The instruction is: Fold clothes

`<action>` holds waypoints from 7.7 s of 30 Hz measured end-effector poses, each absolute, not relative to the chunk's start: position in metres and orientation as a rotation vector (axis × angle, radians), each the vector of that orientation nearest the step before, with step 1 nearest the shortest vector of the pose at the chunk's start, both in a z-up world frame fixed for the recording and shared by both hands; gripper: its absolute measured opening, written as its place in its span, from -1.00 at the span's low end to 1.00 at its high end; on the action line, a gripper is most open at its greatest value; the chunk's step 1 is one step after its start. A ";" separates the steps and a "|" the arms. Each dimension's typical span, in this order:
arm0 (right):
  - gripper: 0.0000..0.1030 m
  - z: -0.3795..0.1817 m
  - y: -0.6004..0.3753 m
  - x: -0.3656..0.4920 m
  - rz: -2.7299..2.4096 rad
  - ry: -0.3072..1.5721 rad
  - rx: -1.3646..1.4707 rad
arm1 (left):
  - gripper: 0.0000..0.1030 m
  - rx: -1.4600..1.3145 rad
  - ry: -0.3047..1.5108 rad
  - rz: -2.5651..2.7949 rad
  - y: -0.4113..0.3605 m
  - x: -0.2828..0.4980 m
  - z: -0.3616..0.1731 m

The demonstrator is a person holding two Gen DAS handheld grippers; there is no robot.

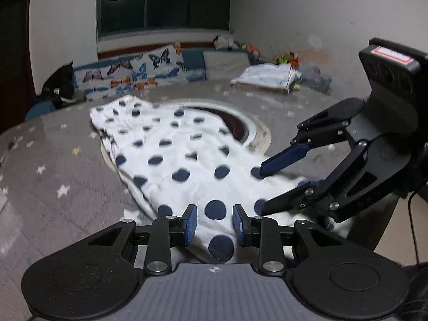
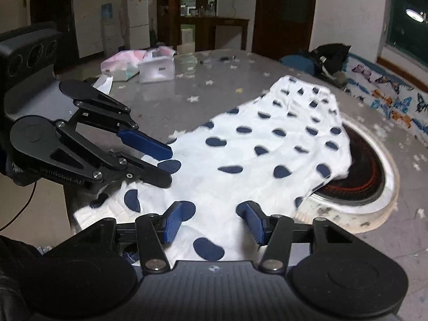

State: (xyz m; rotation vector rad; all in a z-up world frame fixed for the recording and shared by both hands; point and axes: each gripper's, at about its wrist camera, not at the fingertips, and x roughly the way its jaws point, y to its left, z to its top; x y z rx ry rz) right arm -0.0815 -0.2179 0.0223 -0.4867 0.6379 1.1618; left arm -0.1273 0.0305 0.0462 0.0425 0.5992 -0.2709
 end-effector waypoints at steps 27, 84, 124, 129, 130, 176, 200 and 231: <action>0.16 0.041 -0.273 -0.094 1.102 0.650 -0.435 | 0.04 -0.348 0.823 -0.246 0.038 -0.165 0.063; -0.69 0.036 -0.252 -0.127 1.286 0.361 -0.564 | -0.48 -0.662 0.761 -0.267 0.108 -0.129 0.097; -0.72 0.162 -0.225 -0.076 1.283 0.240 -0.688 | -0.50 -0.772 0.865 -0.489 0.127 -0.073 0.003; -0.72 0.147 -0.187 -0.027 1.279 0.290 -0.714 | -0.52 -0.794 0.864 -0.499 0.135 -0.069 0.000; -0.72 0.144 -0.179 -0.017 1.278 0.300 -0.719 | -0.53 -0.798 0.864 -0.500 0.136 -0.068 0.000; -0.27 0.033 -0.167 0.153 1.024 0.804 -0.103 | -0.23 -0.699 0.675 -0.228 0.174 -0.027 0.056; -0.46 0.014 -0.139 0.159 1.046 0.827 -0.035 | -0.85 -0.452 0.682 -0.058 0.148 0.037 0.053; -0.94 0.007 -0.208 0.113 0.919 0.803 -0.002 | -0.80 -0.445 0.696 0.017 0.146 0.040 0.054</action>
